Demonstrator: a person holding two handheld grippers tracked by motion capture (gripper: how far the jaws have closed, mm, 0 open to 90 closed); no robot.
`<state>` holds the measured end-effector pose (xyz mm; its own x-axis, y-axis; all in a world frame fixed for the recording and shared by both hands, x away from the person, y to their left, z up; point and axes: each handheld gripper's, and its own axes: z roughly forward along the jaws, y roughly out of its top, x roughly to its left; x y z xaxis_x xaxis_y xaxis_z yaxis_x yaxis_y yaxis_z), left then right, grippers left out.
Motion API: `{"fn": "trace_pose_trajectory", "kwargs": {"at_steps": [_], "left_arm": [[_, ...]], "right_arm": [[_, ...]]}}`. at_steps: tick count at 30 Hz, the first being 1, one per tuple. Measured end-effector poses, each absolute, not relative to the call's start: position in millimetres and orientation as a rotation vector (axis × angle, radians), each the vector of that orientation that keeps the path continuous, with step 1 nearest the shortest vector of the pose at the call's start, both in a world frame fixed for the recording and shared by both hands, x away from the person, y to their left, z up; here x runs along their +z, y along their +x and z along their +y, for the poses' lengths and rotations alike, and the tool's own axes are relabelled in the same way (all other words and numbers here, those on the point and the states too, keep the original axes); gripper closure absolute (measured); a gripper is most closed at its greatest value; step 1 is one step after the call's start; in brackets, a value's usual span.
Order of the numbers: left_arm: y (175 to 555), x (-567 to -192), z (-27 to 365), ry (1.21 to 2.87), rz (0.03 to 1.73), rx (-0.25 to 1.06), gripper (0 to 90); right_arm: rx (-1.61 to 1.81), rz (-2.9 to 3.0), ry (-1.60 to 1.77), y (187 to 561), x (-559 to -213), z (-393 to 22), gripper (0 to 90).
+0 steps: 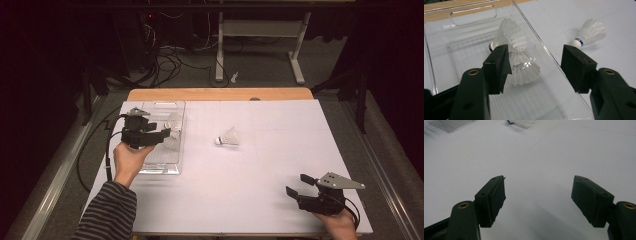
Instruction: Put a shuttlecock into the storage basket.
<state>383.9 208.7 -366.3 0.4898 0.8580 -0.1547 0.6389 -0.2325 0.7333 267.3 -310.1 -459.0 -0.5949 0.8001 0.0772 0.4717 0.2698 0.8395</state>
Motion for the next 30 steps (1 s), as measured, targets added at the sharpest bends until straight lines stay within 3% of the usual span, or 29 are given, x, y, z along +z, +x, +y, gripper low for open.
{"fn": "trace_pose_trajectory", "kwargs": {"at_steps": [30], "left_arm": [[354.7, -372.8, 208.2, 1.944, 1.178, 0.365, 40.1]], "right_arm": [[1.252, 2.182, 1.156, 266.7, -458.8, -310.2, 27.8]]}}
